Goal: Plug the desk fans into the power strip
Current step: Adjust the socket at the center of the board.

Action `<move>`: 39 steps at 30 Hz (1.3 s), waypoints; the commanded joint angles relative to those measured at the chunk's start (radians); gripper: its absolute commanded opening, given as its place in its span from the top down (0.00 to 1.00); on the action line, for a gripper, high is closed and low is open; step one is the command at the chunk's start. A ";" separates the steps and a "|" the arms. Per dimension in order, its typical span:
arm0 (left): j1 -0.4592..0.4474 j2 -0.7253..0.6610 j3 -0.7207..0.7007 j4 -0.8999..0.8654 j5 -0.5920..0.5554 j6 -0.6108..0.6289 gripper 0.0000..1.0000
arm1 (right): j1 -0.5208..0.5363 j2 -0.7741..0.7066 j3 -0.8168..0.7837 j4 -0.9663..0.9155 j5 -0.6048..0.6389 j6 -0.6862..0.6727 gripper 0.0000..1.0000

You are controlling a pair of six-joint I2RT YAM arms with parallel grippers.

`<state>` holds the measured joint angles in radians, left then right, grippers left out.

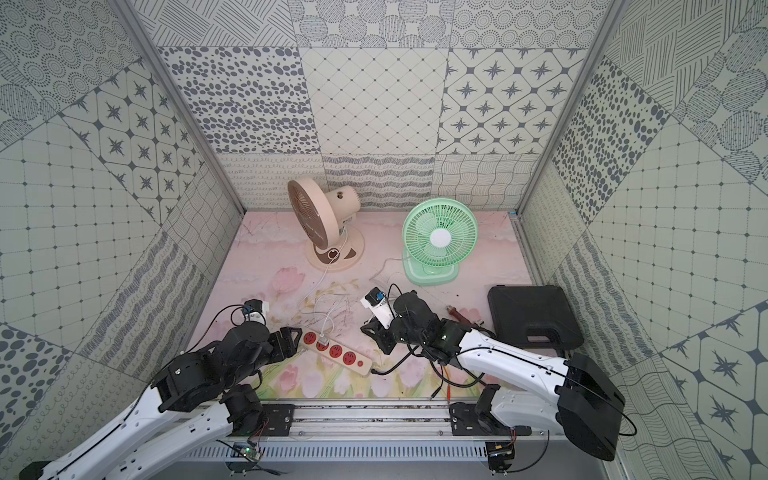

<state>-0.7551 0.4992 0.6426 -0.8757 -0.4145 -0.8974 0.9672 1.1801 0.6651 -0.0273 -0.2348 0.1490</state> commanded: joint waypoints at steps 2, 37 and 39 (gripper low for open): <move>0.077 0.036 -0.067 0.034 0.003 -0.100 0.39 | 0.022 0.027 -0.001 0.090 -0.001 -0.036 1.00; 0.408 0.537 -0.255 0.790 0.493 -0.123 0.62 | 0.031 -0.079 -0.045 0.059 0.130 0.084 1.00; 0.410 0.586 -0.227 0.818 0.496 -0.108 0.65 | 0.025 -0.096 -0.052 0.050 0.148 0.099 1.00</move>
<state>-0.3546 0.9981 0.3672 -0.2146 0.0841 -1.0477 0.9974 1.1175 0.6285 0.0036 -0.1318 0.2092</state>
